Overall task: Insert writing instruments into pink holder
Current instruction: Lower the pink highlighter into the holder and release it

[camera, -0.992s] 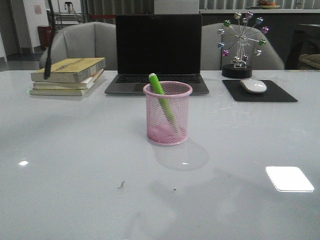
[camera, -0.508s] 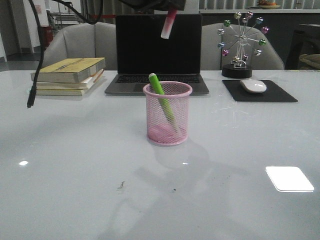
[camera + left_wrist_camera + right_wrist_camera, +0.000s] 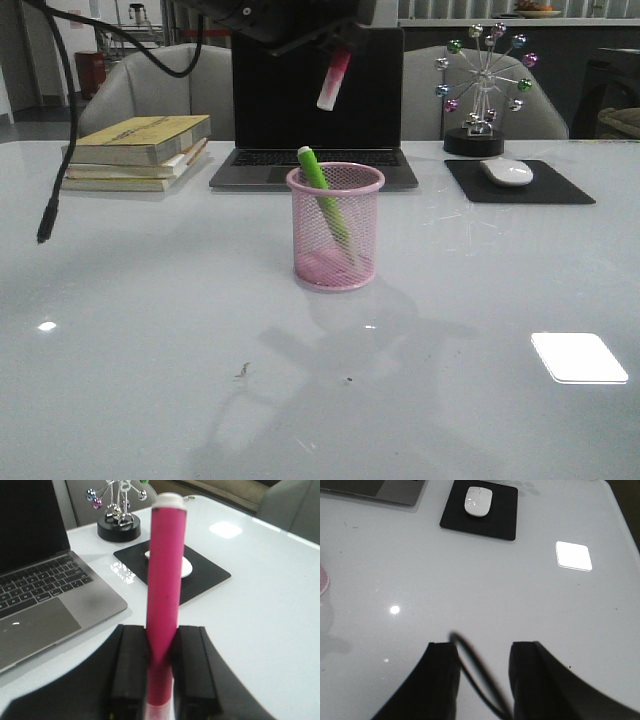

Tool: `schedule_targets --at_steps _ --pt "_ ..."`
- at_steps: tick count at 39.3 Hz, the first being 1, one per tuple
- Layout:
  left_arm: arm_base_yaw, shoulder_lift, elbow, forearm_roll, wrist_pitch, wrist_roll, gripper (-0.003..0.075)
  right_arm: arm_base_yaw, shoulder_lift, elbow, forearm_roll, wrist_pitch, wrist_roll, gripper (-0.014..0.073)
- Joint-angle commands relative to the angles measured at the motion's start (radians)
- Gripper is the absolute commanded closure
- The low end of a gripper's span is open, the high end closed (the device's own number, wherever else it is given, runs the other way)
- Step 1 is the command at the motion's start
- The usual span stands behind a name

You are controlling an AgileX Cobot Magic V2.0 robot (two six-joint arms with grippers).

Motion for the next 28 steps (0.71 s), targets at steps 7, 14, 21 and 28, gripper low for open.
schedule_targets --at_steps 7,14,21,28 --pt "-0.008 -0.061 0.035 -0.056 0.057 0.003 0.0627 -0.008 -0.005 -0.027 -0.016 -0.074 -0.010 0.0215" --pt "-0.008 -0.055 0.062 -0.056 0.103 0.025 0.0627 -0.008 -0.005 -0.027 -0.016 -0.074 -0.010 0.0215" --pt "-0.008 -0.033 0.062 -0.056 0.158 0.025 0.0627 -0.008 -0.005 -0.027 -0.016 -0.074 -0.010 0.0215" --pt "-0.008 -0.031 0.062 -0.056 0.173 0.025 0.0627 -0.008 -0.005 -0.027 -0.016 -0.074 -0.010 0.0215"
